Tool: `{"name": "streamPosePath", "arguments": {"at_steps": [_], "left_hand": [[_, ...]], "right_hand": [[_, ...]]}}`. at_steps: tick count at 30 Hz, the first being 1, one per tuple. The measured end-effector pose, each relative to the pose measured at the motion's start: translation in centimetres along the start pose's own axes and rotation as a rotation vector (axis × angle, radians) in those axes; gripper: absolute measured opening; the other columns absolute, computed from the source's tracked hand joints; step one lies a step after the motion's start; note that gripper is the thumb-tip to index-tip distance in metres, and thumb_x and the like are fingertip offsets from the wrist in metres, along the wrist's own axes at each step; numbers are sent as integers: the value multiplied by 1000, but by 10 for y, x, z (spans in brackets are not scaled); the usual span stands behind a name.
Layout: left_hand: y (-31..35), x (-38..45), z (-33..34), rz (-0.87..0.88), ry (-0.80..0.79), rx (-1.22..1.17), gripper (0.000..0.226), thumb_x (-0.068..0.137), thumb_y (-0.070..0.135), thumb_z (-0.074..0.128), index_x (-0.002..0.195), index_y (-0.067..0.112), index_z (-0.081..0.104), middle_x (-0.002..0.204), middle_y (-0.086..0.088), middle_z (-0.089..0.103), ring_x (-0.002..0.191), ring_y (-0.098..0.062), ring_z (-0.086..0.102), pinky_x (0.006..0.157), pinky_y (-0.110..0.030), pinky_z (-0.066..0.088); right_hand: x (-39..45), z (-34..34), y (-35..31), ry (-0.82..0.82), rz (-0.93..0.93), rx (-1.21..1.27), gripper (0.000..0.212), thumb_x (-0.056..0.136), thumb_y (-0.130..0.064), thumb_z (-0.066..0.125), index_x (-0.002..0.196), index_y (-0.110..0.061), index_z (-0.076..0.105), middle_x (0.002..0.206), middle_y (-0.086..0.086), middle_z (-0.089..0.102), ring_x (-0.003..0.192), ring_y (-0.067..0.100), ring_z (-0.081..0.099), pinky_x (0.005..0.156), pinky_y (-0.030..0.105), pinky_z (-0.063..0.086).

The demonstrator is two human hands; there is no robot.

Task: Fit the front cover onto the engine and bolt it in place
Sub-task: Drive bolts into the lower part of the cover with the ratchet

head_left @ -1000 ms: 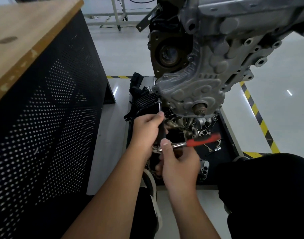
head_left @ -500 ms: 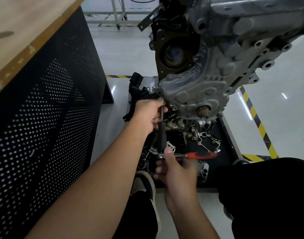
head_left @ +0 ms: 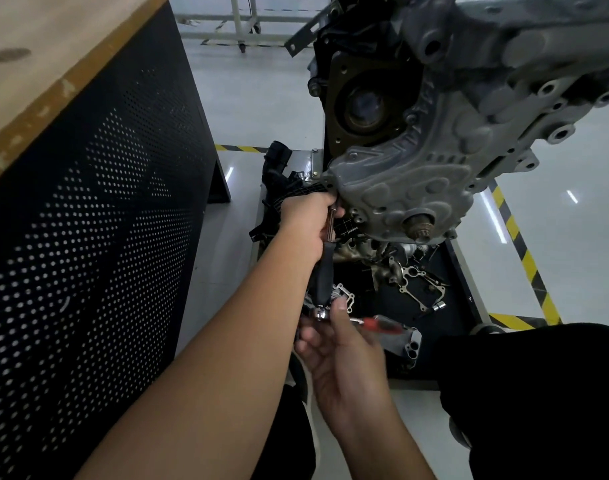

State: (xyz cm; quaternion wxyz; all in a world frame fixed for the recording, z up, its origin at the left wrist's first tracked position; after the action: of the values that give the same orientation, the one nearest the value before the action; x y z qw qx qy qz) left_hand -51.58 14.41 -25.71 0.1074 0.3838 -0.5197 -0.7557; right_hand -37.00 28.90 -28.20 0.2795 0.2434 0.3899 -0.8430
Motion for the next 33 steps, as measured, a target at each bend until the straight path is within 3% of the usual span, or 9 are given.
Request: {"name": "streamPosePath", "arguments": {"at_steps": [2,4,6,9,12,20,25,27,33], "left_hand": [[-3,-2,1,-1,-14,-59,8,90,7,68,87,0,67,56,-9,68,27,-9,30,35,-15,21],[-6,-4,3,-12,-15,-97,8,91,6,66,84,1,66,57,-10,68,28,-9,27,35,-14,18],[-5,-4,3,-2,-1,-94,7,90,6,67,84,1,67,58,-10,68,29,-8,28,34,-15,19],[-2,-2,0,-19,-47,-30,10,91,13,69,86,4,67,65,-8,71,30,-7,27,37,-22,20],[0,-2,1,-58,-129,21,16,95,17,65,83,8,66,68,-5,72,28,-5,27,36,-21,21],[3,-10,4,-16,-7,-44,5,90,6,67,88,2,65,53,-7,66,25,-8,35,35,-15,24],[-3,-9,5,-21,-58,-85,6,94,10,65,91,5,66,60,-8,67,27,-7,33,36,-18,21],[-6,-8,5,-38,-77,-99,11,94,12,65,85,6,66,62,-7,68,29,-7,27,37,-20,18],[-5,-10,4,-49,-47,-84,10,95,13,65,87,7,65,65,-7,70,28,-6,26,38,-22,19]], "right_hand": [[2,-16,-25,165,-451,-414,22,96,-28,70,93,-8,63,72,4,74,61,20,74,58,42,62],[-2,-17,-44,220,-730,-789,20,93,-37,70,92,-19,63,73,-5,74,66,12,75,64,36,62],[-4,-17,-44,195,-627,-637,18,95,-31,69,91,-15,62,70,-4,73,60,14,74,55,28,59],[1,1,-14,-16,23,166,20,84,-18,74,87,-2,63,62,9,66,48,15,66,46,26,56],[-5,17,-10,-112,286,388,26,74,-18,72,75,8,69,65,18,65,45,11,62,44,22,55],[-5,18,-5,-155,277,494,34,87,-23,67,108,3,61,84,27,64,45,10,60,43,21,54],[3,-4,-32,-7,-292,-312,15,94,-8,70,106,-1,65,69,15,71,50,22,67,48,28,55],[4,-9,-41,61,-402,-481,12,96,-8,69,105,-2,65,64,15,70,47,23,67,47,28,54],[8,-5,-35,-67,-25,-92,7,94,-3,67,96,1,61,71,23,67,41,14,50,39,24,44]]}}
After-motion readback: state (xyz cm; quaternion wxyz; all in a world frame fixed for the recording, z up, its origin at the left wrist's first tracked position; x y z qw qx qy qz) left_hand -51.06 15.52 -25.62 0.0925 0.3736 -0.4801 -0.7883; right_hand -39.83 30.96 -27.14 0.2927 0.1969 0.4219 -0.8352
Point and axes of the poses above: each hand's wrist, its own x-axis towards the middle knuckle, its own z-axis out of the palm, y = z × x, the point moved 6 cm from there along x, towards the middle knuckle
